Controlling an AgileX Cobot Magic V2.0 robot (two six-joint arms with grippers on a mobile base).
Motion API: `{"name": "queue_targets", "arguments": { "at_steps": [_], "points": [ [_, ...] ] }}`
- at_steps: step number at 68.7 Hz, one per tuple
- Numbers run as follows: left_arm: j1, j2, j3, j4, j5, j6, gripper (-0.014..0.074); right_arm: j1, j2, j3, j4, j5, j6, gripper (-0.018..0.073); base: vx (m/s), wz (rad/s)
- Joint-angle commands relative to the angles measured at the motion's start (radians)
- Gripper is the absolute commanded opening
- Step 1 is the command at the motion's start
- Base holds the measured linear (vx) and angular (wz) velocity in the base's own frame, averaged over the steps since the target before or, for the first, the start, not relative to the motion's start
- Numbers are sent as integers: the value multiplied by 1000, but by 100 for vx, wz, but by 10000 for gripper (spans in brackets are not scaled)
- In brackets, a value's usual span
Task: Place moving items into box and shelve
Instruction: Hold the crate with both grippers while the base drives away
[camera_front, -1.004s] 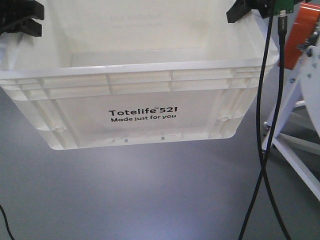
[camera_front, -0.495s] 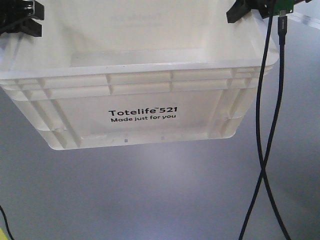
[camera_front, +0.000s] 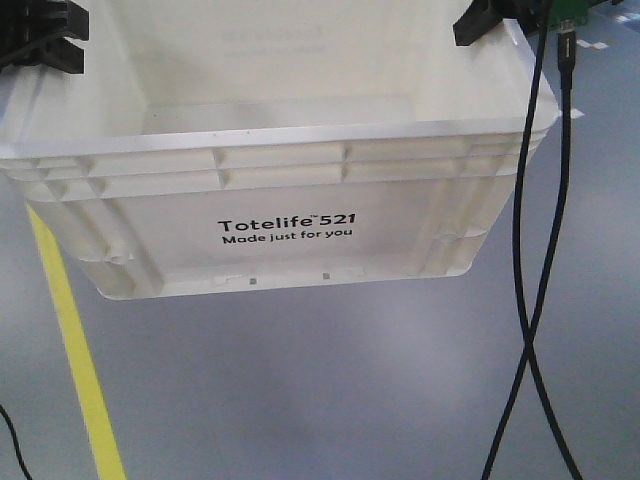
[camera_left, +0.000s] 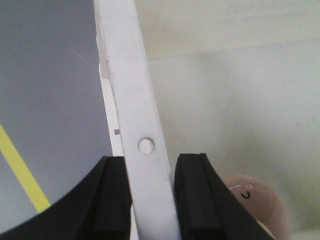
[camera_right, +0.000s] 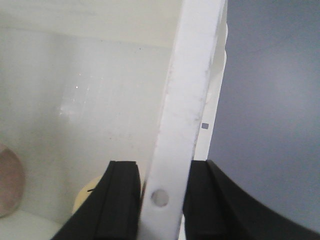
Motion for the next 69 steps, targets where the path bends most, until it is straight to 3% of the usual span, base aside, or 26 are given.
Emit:
{"name": "queue_targets", "arguments": {
  "at_steps": [1, 41, 69],
  "points": [
    [-14, -49, -35, -83, -123, 29, -17, 8, -65, -43, 136, -19, -19, -11, 20, 74],
    [-14, -49, -35, -83, -123, 29, -17, 8, -65, -43, 136, -19, -19, -11, 24, 75],
    [-14, -49, -35, -83, -123, 29, -17, 8, -65, -43, 136, -19, -19, -11, 33, 51]
  ]
}}
